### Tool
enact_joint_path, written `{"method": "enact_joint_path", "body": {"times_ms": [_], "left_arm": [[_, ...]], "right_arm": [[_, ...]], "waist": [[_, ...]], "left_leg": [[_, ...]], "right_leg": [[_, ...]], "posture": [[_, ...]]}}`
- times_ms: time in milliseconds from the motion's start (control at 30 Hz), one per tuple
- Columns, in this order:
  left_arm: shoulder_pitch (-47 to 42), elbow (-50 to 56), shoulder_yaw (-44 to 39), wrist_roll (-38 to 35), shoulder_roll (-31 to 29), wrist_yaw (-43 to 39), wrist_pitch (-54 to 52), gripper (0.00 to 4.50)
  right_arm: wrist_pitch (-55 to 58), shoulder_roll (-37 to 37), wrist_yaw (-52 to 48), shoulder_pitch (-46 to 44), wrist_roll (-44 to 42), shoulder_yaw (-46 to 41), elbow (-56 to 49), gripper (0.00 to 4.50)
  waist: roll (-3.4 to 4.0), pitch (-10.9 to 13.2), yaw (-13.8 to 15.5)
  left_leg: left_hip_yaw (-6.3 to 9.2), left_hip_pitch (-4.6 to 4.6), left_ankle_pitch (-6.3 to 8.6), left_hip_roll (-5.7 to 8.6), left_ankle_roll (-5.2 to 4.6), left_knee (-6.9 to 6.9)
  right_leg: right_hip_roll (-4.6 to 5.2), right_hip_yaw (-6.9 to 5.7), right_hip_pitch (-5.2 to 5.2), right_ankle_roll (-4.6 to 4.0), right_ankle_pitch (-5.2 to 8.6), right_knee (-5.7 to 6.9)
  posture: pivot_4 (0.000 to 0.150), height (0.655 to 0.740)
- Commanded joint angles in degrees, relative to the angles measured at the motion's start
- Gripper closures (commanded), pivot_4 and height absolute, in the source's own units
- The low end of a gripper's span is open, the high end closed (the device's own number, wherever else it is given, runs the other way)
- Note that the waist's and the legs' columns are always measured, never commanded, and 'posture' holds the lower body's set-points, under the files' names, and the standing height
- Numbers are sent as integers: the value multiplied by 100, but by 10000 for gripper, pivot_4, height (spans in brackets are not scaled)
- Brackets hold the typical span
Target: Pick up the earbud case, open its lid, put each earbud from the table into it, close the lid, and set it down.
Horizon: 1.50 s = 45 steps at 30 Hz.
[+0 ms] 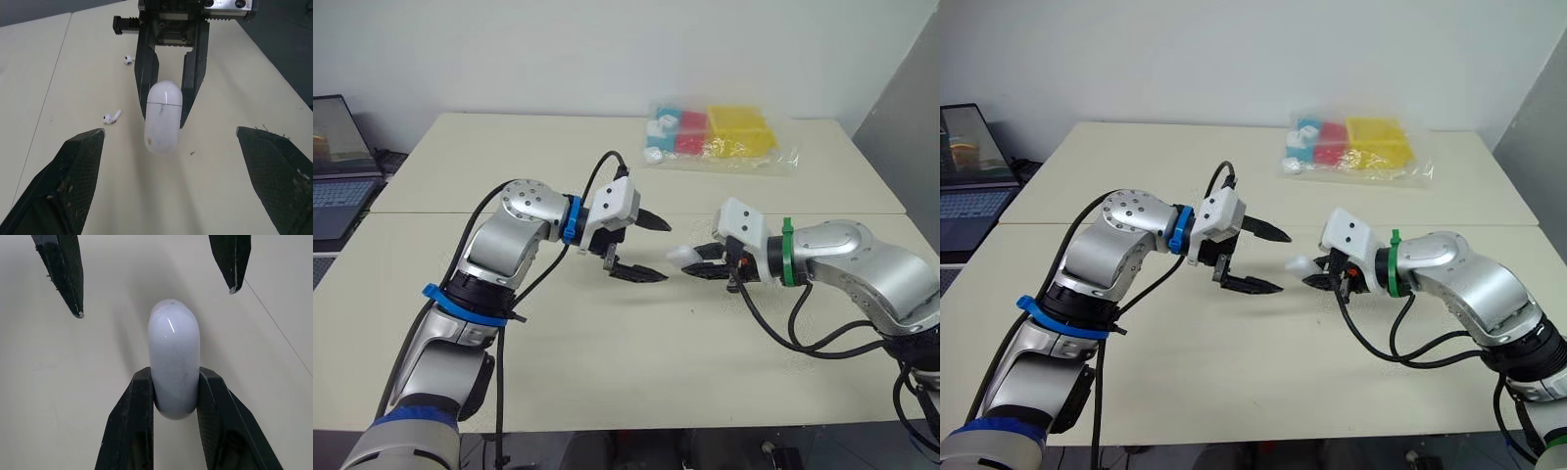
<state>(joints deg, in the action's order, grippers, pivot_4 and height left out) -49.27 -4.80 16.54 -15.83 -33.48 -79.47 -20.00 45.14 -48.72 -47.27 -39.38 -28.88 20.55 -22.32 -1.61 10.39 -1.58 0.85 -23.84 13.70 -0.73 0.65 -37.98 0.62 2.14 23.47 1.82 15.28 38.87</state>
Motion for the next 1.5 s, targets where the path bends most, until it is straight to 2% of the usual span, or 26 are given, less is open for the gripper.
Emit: {"method": "enact_joint_path", "body": {"times_ms": [33,467,767,867,1200,1233,1500], "left_arm": [[-62,217,85,147,27,22,125,100],[-107,539,510,678,20,184,-266,100],[-135,647,462,705,112,324,-499,100],[-137,686,452,690,109,340,-583,5820],[209,781,513,676,92,378,-435,35365],[242,766,528,695,84,385,-398,36994],[245,356,530,821,130,433,46,36987]], "right_arm": [[-282,-40,-196,-50,447,73,-236,37032],[-155,273,-408,-214,1121,188,-327,37032],[-222,338,-535,-72,1420,191,-275,37032],[-173,365,-566,-50,1441,159,-298,37032],[186,536,-554,-91,1263,10,-402,37032],[207,536,-556,-104,1261,4,-406,37032],[228,544,-567,-152,1277,-29,-411,37032]], "waist": [[0,0,-1],[0,0,-1],[0,0,-1],[0,0,-1],[0,0,-2],[0,0,-2],[0,0,-2]], "left_leg": [[0,1,-1,0,0,-2],[-4,1,-1,-1,0,-10],[-4,2,-1,-1,0,-10],[-3,2,-1,-1,0,-10],[-2,2,-1,-1,0,-10],[0,2,-1,-1,0,-10],[-3,2,-1,0,0,-11]], "right_leg": [[-1,0,0,0,0,2],[-3,3,1,0,0,5],[-3,3,2,-1,0,7],[-3,3,2,-1,0,8],[-3,5,2,-1,-1,9],[-2,4,1,-1,-1,9],[-1,3,1,-1,-1,9]], "posture": [[1500,7400],[1500,7400],[1500,7400],[1500,7400],[1500,7400],[1500,7400],[1500,7400]]}}
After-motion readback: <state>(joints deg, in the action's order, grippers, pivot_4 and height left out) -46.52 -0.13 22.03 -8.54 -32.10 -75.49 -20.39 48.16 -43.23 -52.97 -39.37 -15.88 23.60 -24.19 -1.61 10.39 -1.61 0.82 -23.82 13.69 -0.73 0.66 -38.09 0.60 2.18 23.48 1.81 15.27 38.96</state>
